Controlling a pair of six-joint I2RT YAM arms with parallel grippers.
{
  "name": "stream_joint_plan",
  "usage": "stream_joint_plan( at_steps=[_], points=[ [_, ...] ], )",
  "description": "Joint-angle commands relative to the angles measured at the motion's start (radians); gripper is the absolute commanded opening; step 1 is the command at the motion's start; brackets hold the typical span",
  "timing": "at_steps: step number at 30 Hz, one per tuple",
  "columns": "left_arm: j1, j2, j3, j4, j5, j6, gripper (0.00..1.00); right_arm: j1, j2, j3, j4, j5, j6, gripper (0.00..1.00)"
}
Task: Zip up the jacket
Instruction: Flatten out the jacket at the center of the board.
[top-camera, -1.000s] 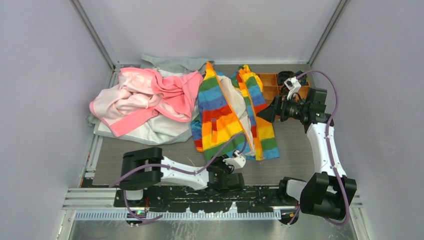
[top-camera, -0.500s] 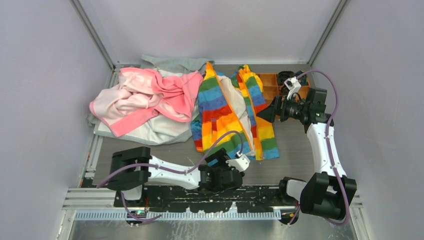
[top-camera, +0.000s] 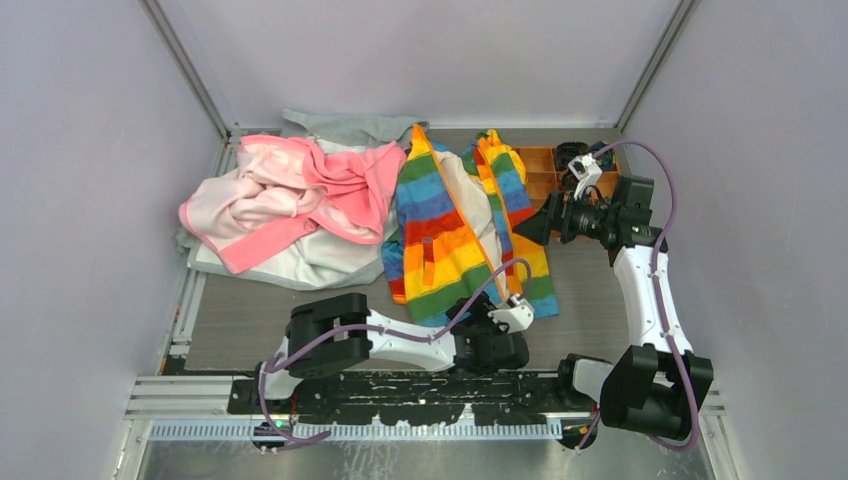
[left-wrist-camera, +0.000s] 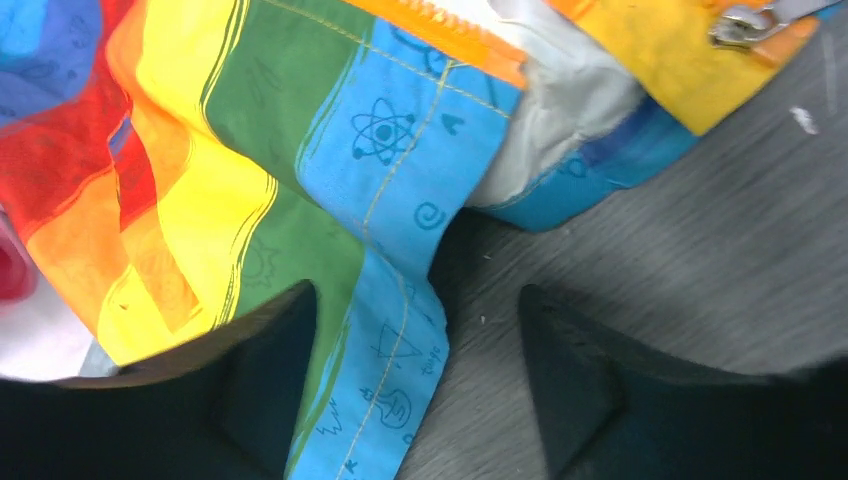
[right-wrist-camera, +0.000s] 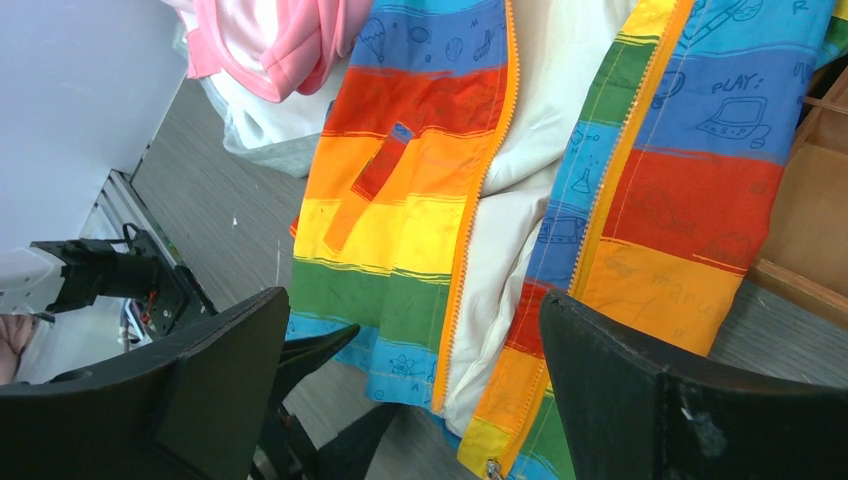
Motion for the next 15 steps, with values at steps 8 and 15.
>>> stream_joint_plan(
  at_steps=[8, 15],
  points=[
    [0.028, -0.072, -0.082, -0.113, -0.087, -0.066, 0.00, -0.003, -0.016, 0.032, 0.024, -0.024, -0.003, 1.00],
    [0.029, -0.271, -0.240, -0.135, -0.059, -0.027, 0.00, -0.003, -0.012, 0.032, 0.024, -0.024, -0.004, 1.00]
  ],
)
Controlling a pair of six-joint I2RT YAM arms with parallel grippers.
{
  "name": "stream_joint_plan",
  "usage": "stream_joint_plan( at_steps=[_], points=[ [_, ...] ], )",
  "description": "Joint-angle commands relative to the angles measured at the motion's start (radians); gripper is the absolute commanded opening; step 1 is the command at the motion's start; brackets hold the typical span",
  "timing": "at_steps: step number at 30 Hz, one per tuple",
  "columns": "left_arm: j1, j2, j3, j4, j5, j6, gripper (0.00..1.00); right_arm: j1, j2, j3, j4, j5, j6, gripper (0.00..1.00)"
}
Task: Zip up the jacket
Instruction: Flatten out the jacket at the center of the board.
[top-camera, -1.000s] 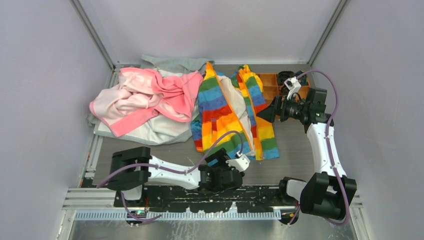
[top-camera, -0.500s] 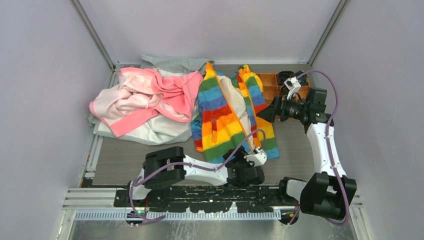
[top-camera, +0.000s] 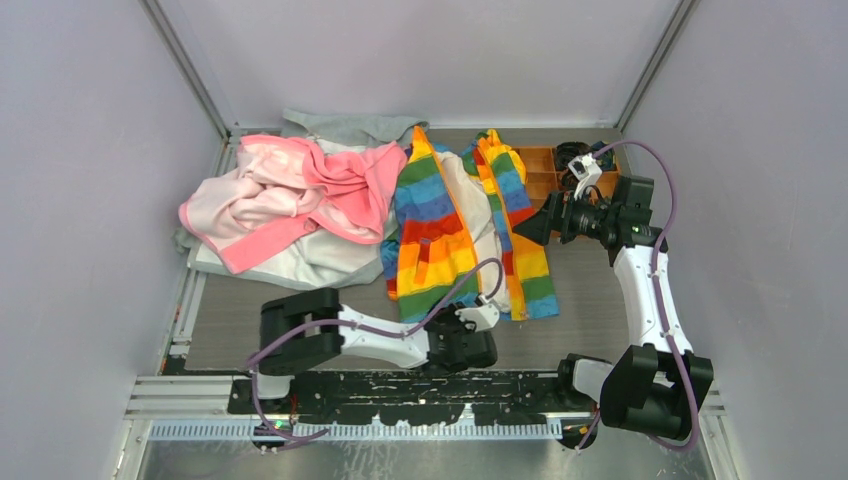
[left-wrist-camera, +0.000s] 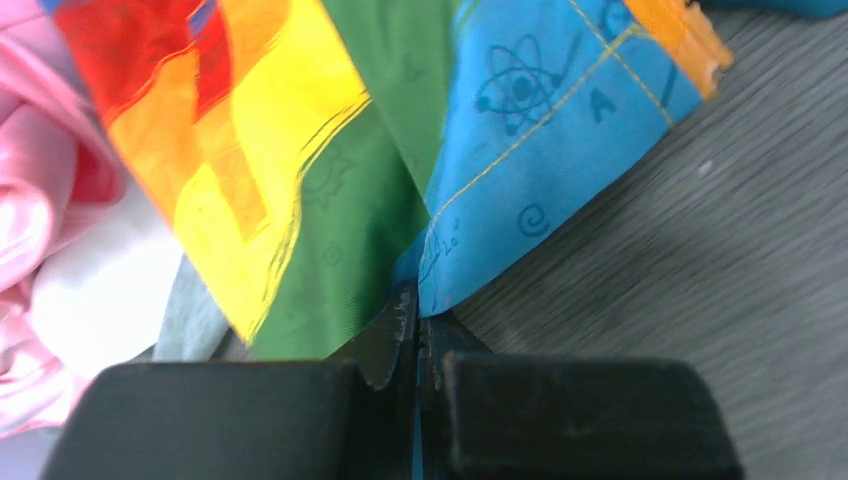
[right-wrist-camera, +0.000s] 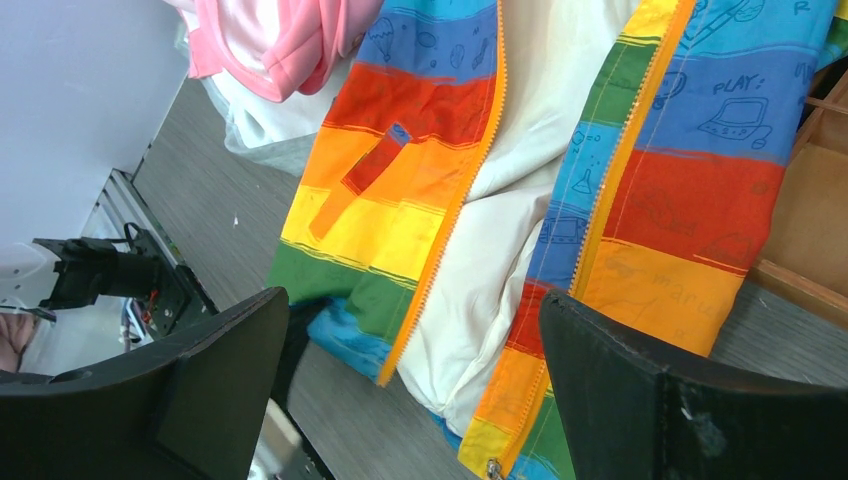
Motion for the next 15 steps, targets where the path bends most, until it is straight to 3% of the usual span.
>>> stream_joint_plan(
  at_steps=[1, 7, 15],
  points=[
    [-0.001, -0.195, -0.090, -0.023, -0.009, 0.018, 0.00, -0.005, -0.011, 0.032, 0.024, -0.021, -0.004, 1.00],
    [-0.001, -0.356, -0.225, 0.009, 0.094, 0.063, 0.00, -0.004, -0.009, 0.030, 0.025, -0.021, -0.005, 1.00],
    [-0.001, -0.407, -0.277, -0.043, 0.155, 0.023, 0.00, -0.004, -0.002, 0.027, 0.025, -0.021, -0.008, 1.00]
  ],
)
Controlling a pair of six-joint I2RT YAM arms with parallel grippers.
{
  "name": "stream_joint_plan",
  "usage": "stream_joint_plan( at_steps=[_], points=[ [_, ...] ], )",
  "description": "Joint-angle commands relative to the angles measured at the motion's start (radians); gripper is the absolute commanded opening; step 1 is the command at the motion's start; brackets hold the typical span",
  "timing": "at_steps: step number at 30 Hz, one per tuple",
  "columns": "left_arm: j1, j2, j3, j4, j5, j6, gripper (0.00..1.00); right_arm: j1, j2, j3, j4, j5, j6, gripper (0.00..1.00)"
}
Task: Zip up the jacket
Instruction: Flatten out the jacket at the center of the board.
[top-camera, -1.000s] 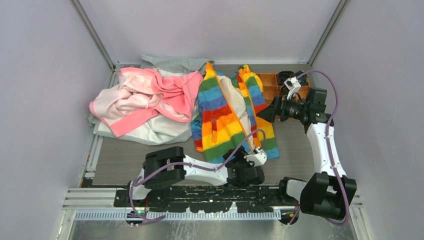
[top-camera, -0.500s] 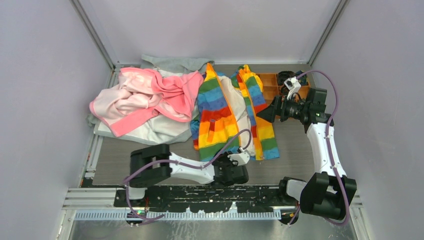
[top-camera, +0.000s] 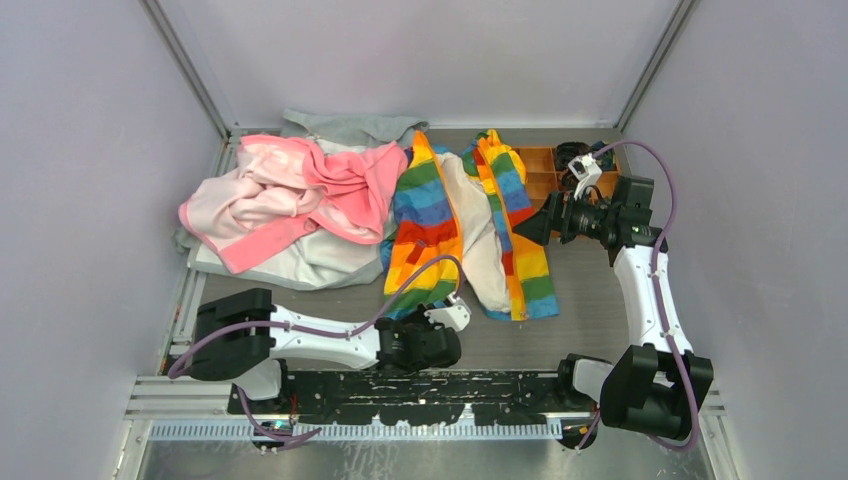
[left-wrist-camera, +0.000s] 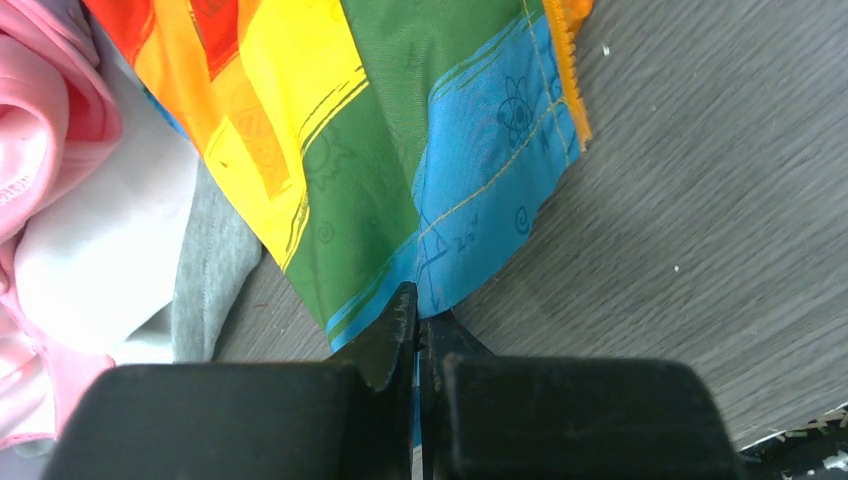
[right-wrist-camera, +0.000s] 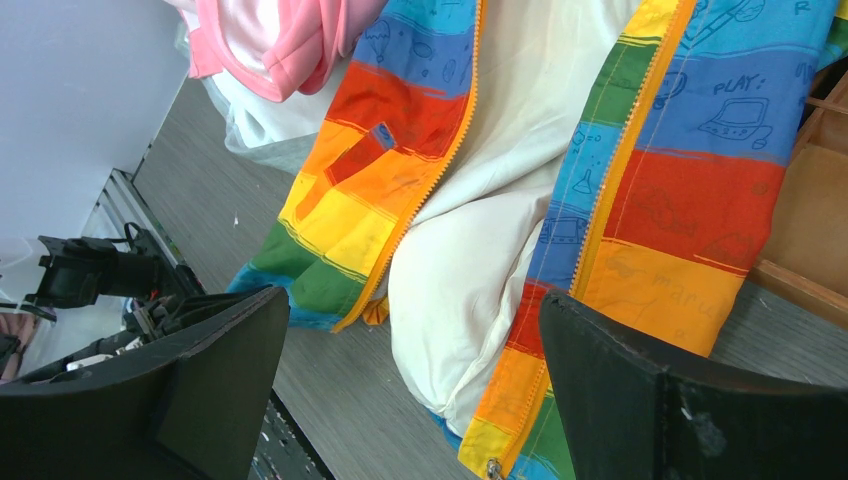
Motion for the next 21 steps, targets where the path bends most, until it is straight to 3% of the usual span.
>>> stream_joint_plan(
  at_steps=[1, 10, 21],
  points=[
    [-0.001, -0.050, -0.005, -0.039, 0.020, -0.039, 0.00, -0.004, -0.001, 0.026, 0.025, -0.020, -0.008, 1.00],
    [0.003, -0.149, -0.002, -0.105, 0.012, -0.124, 0.00, -0.004, 0.001, 0.024, 0.025, -0.022, -0.011, 1.00],
    [0.033, -0.292, -0.065, -0.086, 0.160, -0.165, 0.01, -0.004, 0.002, 0.023, 0.021, -0.020, -0.018, 1.00]
  ],
)
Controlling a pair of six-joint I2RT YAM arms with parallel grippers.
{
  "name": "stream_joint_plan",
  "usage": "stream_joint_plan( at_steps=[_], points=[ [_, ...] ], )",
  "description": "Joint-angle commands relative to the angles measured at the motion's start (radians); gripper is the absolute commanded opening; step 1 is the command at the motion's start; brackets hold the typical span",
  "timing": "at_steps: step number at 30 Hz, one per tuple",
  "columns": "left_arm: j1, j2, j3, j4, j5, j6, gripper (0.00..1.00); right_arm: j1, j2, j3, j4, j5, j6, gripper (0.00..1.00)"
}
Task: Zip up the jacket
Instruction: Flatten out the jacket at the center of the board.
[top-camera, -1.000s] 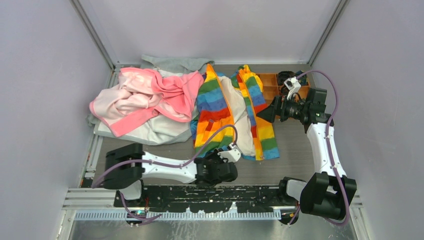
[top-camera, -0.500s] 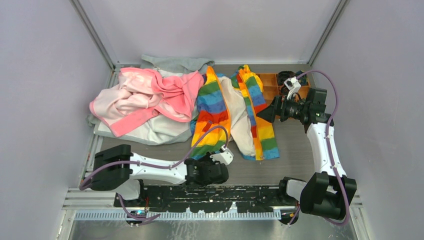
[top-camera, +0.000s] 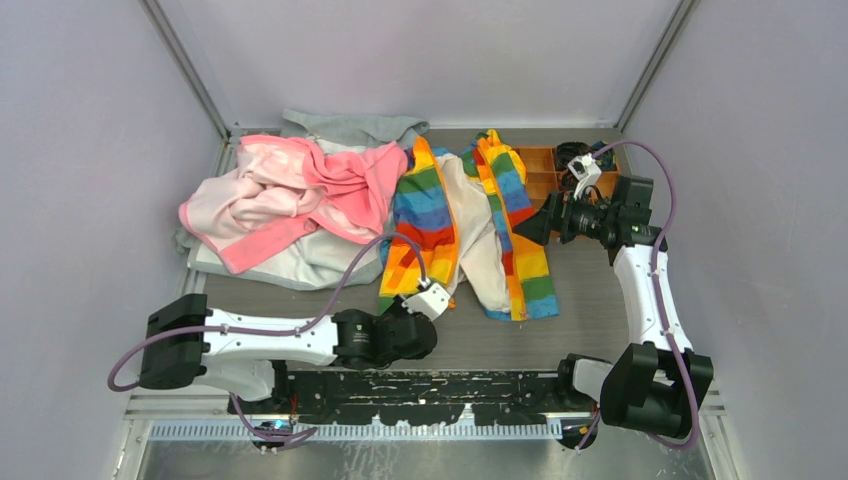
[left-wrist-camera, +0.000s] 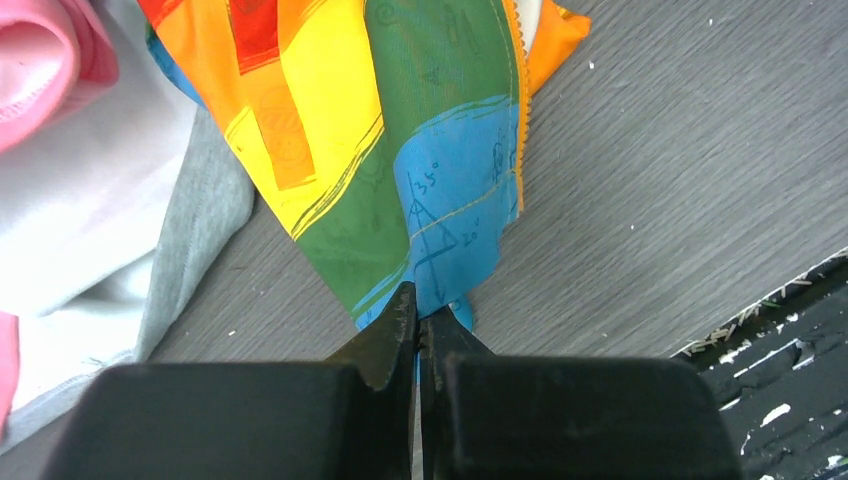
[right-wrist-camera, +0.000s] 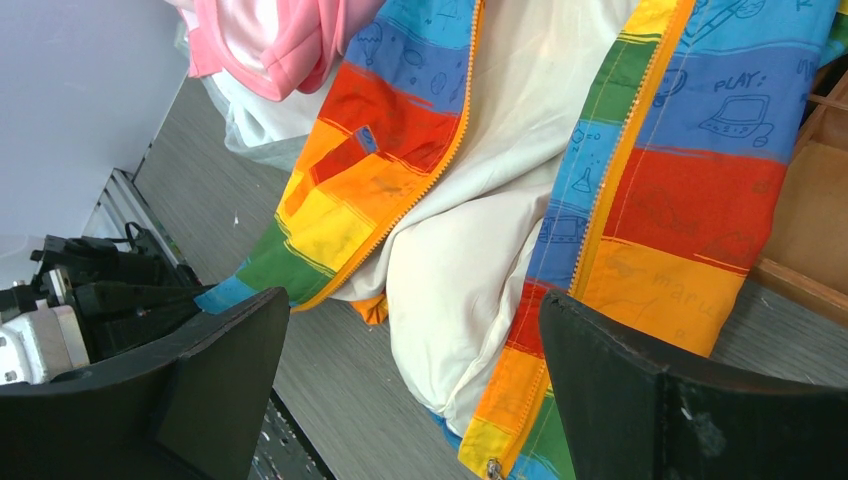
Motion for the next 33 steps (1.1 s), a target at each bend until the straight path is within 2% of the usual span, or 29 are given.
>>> stream_joint_plan(
  at_steps=[1, 3, 5, 11, 13, 18, 22, 27, 29, 33],
  points=[
    [0.011, -0.048, -0.023, 0.006, 0.079, -0.035, 0.03, -0.004, -0.006, 0.023, 0.021, -0.020, -0.017, 1.00],
    [0.012, -0.057, -0.026, 0.005, 0.111, -0.034, 0.07, -0.004, -0.006, 0.024, 0.020, -0.020, -0.019, 1.00],
    [0.012, -0.061, -0.028, 0.002, 0.144, -0.030, 0.16, -0.004, -0.006, 0.023, 0.020, -0.020, -0.020, 1.00],
    [0.014, -0.126, -0.001, -0.047, 0.204, -0.009, 0.59, -0.004, -0.004, 0.023, 0.017, -0.017, -0.025, 1.00],
    [0.026, -0.187, 0.007, -0.044, 0.211, -0.006, 0.70, -0.004, -0.002, 0.024, 0.015, -0.017, -0.025, 1.00],
    [0.149, -0.361, -0.039, 0.113, 0.336, -0.013, 0.91, -0.004, -0.002, 0.024, 0.016, -0.017, -0.027, 1.00],
    [0.363, -0.428, -0.087, 0.268, 0.491, -0.088, 0.98, -0.004, -0.001, 0.023, 0.015, -0.016, -0.030, 1.00],
    [0.640, -0.274, 0.000, 0.289, 0.721, -0.181, 0.96, -0.004, 0.003, 0.024, 0.013, -0.014, -0.032, 1.00],
    [0.709, -0.166, 0.073, 0.231, 0.765, -0.190, 0.90, -0.005, 0.004, 0.023, 0.012, -0.013, -0.034, 1.00],
    [0.775, 0.020, 0.192, 0.135, 0.724, -0.193, 0.78, -0.004, 0.005, 0.023, 0.008, -0.008, -0.039, 1.00]
  ],
)
